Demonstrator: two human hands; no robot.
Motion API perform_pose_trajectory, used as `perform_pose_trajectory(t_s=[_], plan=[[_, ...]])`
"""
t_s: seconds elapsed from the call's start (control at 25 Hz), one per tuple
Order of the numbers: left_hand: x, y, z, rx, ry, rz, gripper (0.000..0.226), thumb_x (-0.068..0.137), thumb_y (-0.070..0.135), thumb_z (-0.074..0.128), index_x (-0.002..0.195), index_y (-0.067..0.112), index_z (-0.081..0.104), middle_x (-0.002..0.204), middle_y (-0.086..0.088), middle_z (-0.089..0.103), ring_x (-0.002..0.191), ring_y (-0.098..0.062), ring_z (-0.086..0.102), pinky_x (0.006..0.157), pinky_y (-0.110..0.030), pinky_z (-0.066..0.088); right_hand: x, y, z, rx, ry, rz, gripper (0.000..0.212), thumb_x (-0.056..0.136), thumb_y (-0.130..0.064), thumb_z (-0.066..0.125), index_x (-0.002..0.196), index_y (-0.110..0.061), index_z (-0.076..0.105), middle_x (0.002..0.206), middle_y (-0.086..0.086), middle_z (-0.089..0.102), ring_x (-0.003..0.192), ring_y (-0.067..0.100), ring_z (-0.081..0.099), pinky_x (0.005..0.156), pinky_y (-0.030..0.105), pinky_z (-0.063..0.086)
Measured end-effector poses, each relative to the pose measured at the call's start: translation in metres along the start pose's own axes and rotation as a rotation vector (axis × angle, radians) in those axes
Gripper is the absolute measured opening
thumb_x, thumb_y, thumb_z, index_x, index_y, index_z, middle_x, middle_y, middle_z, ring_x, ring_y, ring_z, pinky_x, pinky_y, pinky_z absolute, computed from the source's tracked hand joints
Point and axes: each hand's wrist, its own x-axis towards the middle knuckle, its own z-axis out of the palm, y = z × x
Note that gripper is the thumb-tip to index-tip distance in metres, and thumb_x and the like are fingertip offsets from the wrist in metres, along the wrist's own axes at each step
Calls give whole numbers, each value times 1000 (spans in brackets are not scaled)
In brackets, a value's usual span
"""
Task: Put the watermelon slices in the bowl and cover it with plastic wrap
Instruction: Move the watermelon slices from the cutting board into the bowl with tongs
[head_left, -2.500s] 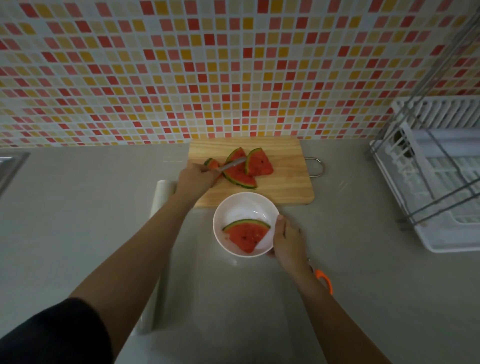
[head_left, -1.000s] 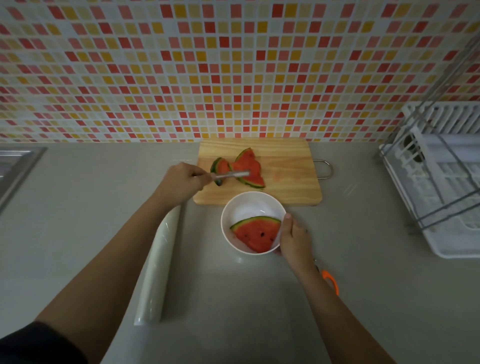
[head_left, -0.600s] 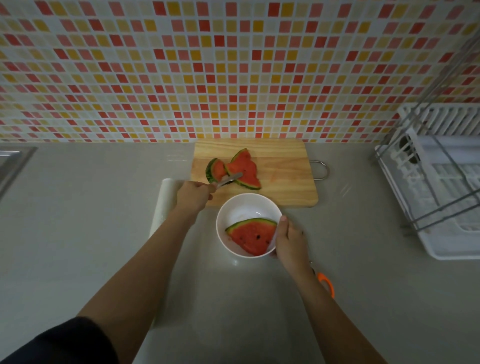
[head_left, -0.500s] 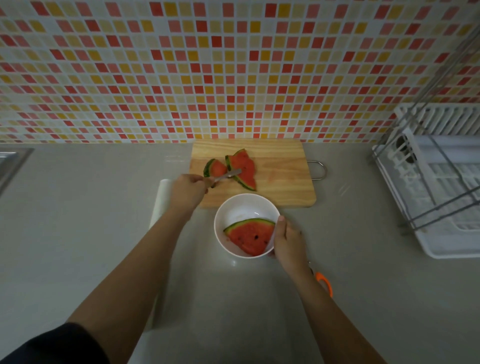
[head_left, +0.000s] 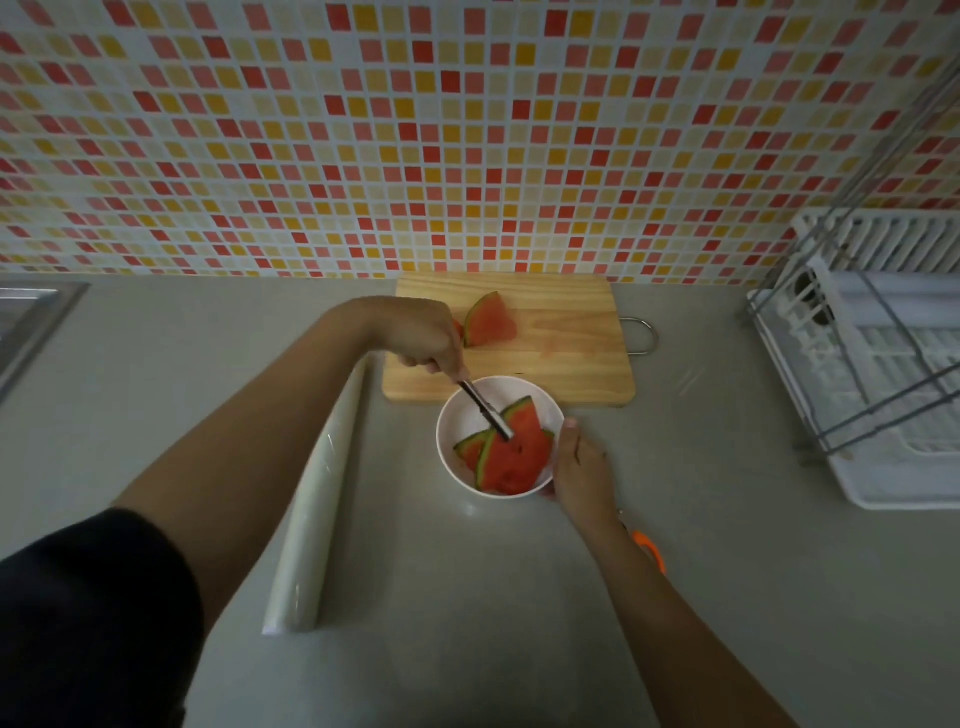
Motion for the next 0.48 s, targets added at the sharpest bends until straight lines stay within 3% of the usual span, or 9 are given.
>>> perform_pose_trajectory(t_s=[0.12, 0.2, 0.32, 0.48], plan=[[13, 16, 4, 138, 28, 36, 29, 79, 37, 71, 87, 9, 74, 76, -2, 64, 68, -17, 54, 59, -26, 42, -2, 0, 0, 5, 7, -19, 51, 100, -37, 26, 60, -18, 52, 66, 5, 59, 65, 22, 57, 57, 26, 37], [14, 15, 3, 182, 113, 54, 30, 79, 41, 70, 84, 12, 74, 74, 0, 67, 72, -16, 58, 63, -27, 44, -2, 0, -1, 9, 7, -18, 51, 100, -38, 26, 57, -22, 50, 61, 0, 58, 59, 17, 57, 46, 21, 39], [8, 3, 7, 160, 190, 64, 30, 81, 42, 67, 82, 13, 74, 68, 4, 63, 70, -12, 57, 62, -24, 42, -2, -2, 0, 24, 3, 16, 53, 99, -41, 24, 68, -17, 59, 60, -8, 56, 54, 2, 54, 32, 8, 34], [3, -16, 39, 83, 271, 130, 22, 87, 34, 63, 99, 20, 75, 85, 12, 64, 81, -3, 54, 71, -17, 38, 0, -1, -3, -21, 9, 10, 53, 99, -43, 22, 62, -22, 54, 60, -13, 53, 54, -3, 51, 42, 14, 37]])
